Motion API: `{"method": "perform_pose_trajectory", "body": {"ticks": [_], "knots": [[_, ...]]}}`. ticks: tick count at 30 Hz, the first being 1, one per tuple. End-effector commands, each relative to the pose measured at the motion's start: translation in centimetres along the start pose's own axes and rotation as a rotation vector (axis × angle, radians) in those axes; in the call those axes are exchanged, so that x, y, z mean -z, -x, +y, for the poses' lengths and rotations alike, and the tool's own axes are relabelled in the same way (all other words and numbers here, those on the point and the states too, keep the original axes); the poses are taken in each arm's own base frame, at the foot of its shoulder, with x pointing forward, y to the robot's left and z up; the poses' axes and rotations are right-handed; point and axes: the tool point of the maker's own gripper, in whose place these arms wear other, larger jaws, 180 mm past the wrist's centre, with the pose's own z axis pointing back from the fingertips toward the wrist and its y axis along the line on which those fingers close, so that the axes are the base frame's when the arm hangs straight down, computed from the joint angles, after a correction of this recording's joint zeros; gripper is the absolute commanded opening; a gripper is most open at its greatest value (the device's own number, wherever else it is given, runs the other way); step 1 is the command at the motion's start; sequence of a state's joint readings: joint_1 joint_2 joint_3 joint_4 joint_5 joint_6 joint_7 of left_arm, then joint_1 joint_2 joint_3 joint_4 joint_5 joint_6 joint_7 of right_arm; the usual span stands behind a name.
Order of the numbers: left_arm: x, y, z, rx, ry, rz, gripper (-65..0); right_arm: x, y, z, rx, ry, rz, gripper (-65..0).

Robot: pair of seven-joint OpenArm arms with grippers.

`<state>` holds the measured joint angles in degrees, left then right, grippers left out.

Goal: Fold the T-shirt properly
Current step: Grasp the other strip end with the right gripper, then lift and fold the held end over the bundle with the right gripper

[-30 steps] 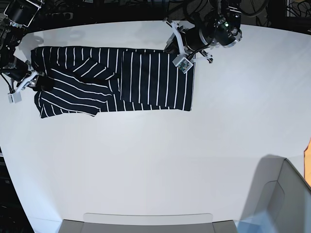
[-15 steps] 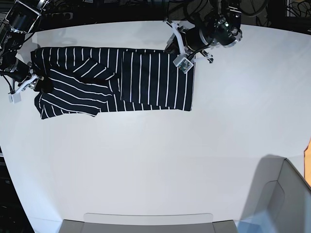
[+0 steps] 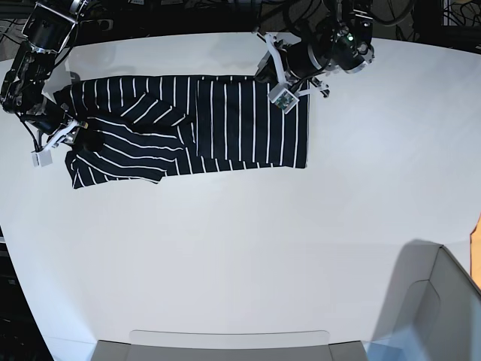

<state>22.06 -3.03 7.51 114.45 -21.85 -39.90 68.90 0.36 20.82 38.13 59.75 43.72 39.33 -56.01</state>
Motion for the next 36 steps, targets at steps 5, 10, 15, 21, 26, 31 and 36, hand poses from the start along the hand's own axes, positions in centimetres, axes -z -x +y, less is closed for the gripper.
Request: {"method": "perform_pose_trajectory", "body": {"ticks": [5, 10, 15, 21, 26, 31, 36], "knots": [[-0.2, -1.0, -0.4, 0.004, 0.010, -0.041, -65.0, -0.1, 3.2, -0.4, -0.097, 0.044, 0.205, -59.7], [-0.2, -1.0, -0.4, 0.004, 0.010, -0.041, -65.0, 0.2, 3.8, -0.4, -0.122, 0.056, 0.243, -65.0], [-0.3, -0.9, -0.4, 0.004, 0.009, -0.039, -65.0, 0.2, 2.4, 0.0, -0.197, 0.073, 0.214, -65.0], [-0.4, -0.8, -0.4, 0.004, 0.009, -0.035, -65.0, -3.2, -3.1, -2.2, -0.244, 0.166, 0.092, -65.0], [-0.8, -0.4, -1.3, -0.023, 0.046, -0.048, -65.0, -7.6, -8.5, -5.7, -0.241, 0.322, -0.024, -65.0], [-2.1, -0.5, -0.3, -0.087, 0.070, -0.103, -65.0, -8.8, -11.1, -6.1, -0.313, 0.414, -0.028, -65.0], [-4.5, 0.0, 2.1, -0.160, 0.056, -0.156, -65.0, -7.2, -12.7, -1.6, -0.459, 0.423, -0.065, -65.0]]}}
